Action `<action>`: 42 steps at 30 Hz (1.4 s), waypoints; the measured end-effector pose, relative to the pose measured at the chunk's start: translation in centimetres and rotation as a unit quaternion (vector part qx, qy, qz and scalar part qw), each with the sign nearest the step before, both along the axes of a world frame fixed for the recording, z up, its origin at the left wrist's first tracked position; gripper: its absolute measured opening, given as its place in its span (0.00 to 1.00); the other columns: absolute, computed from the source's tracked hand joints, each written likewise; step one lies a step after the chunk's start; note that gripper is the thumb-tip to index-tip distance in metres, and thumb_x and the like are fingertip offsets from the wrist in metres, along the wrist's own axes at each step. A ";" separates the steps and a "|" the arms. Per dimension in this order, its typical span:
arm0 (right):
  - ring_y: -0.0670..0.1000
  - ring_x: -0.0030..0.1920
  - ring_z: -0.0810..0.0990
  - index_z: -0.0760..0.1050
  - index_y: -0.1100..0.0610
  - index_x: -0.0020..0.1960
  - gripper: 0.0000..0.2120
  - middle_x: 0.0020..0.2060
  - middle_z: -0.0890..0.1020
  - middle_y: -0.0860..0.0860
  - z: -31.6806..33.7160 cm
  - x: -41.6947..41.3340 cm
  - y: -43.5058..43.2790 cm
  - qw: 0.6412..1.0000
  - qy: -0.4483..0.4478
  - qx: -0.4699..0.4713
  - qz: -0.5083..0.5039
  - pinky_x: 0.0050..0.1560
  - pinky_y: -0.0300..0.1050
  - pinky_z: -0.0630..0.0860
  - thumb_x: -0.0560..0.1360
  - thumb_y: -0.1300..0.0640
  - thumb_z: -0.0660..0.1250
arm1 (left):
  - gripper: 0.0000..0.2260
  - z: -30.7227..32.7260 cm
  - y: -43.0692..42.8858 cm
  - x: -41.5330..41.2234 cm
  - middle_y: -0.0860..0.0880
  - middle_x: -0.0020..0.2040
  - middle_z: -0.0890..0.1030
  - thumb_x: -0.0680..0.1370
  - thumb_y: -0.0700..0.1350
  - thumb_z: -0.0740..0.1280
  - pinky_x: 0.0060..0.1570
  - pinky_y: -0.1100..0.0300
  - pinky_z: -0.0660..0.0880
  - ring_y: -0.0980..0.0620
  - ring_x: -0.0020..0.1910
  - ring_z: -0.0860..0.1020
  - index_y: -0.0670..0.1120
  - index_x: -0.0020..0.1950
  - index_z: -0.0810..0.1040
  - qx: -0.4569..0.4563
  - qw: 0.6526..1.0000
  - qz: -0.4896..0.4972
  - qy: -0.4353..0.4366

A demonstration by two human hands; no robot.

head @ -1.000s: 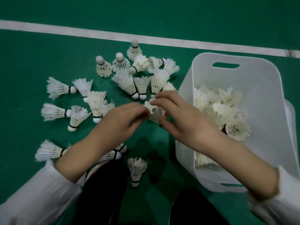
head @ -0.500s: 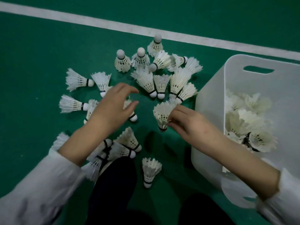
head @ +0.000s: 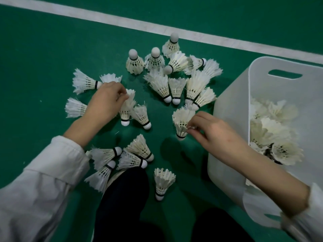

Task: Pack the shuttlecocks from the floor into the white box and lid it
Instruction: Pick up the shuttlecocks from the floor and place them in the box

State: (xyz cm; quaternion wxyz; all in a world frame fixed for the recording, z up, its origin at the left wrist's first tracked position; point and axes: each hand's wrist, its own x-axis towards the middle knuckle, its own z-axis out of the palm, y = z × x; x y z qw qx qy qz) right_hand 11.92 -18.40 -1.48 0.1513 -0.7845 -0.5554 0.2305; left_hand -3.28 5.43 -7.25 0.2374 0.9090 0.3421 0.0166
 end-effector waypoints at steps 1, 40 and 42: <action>0.54 0.42 0.77 0.77 0.60 0.46 0.04 0.43 0.77 0.53 0.0 0.0 0.0 1.000 0.001 0.002 0.000 0.43 0.47 0.73 0.75 0.59 0.65 | 0.08 0.6 0.0 0.0 0.45 0.48 0.78 0.78 0.46 0.63 0.43 0.60 0.64 0.50 0.45 0.71 0.42 0.50 0.76 -0.011 1.000 -0.007 -0.009; 0.54 0.47 0.75 0.56 0.55 0.74 0.27 0.48 0.76 0.55 -0.3 -0.5 -0.4 0.999 -0.012 -0.030 0.025 0.45 0.46 0.72 0.77 0.58 0.61 | 0.03 6.1 -7.3 0.0 0.55 0.40 0.77 0.78 0.44 0.63 0.40 0.71 0.70 0.60 0.40 0.76 0.48 0.51 0.72 -0.141 0.976 -0.026 -0.166; 0.56 0.47 0.77 0.69 0.58 0.65 0.17 0.47 0.77 0.56 -0.5 -0.2 -0.5 0.999 -0.030 -0.015 0.018 0.45 0.48 0.73 0.77 0.58 0.62 | 0.05 6.1 -6.7 -0.5 0.52 0.37 0.77 0.79 0.46 0.61 0.33 0.67 0.69 0.57 0.33 0.74 0.48 0.55 0.71 -0.121 0.981 -0.006 -0.154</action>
